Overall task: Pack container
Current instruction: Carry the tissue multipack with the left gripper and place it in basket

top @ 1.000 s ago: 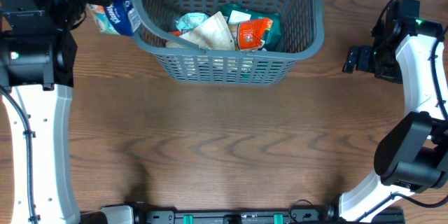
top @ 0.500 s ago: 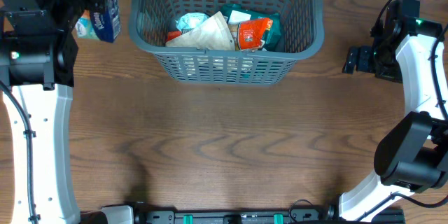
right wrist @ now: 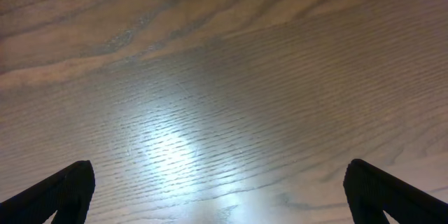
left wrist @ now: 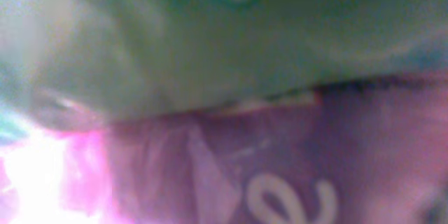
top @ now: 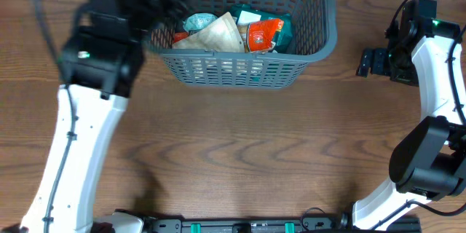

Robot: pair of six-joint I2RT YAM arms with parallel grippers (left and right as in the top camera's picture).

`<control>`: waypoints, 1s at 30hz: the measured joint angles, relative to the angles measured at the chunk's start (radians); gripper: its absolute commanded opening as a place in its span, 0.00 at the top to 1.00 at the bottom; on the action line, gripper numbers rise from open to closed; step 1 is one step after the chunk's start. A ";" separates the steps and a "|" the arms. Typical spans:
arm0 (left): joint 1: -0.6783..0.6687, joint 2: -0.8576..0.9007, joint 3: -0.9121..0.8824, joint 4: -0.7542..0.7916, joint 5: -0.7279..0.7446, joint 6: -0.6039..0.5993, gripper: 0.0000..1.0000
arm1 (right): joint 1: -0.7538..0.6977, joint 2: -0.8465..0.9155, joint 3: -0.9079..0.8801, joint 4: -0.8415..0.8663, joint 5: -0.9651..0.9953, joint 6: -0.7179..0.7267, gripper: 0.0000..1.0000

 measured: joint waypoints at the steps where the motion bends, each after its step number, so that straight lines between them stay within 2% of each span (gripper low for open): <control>1: -0.026 0.011 0.000 0.006 0.005 0.034 0.94 | 0.000 0.000 0.000 -0.001 -0.003 0.000 0.01; 7: -0.084 0.143 0.000 0.096 0.013 0.159 0.94 | 0.000 0.000 0.000 -0.001 -0.032 0.000 0.01; 18: -0.084 0.465 0.000 0.136 0.011 0.197 0.93 | 0.000 0.000 0.000 -0.013 -0.048 0.000 0.01; 22: -0.084 0.524 0.000 0.124 0.008 0.198 0.83 | 0.000 0.000 0.000 -0.021 -0.049 0.000 0.01; 27: -0.080 0.525 0.000 0.092 0.005 0.199 0.62 | 0.000 0.000 0.000 -0.021 -0.049 0.000 0.01; 28: -0.080 0.525 0.000 0.087 0.005 0.204 0.51 | 0.000 0.000 0.000 -0.020 -0.049 0.000 0.01; 29: -0.079 0.525 0.000 0.083 0.005 0.210 0.22 | 0.000 0.000 0.000 -0.019 -0.049 0.000 0.01; 30: -0.078 0.525 0.000 0.079 0.005 0.210 0.01 | 0.000 0.000 0.000 -0.018 -0.050 0.000 0.01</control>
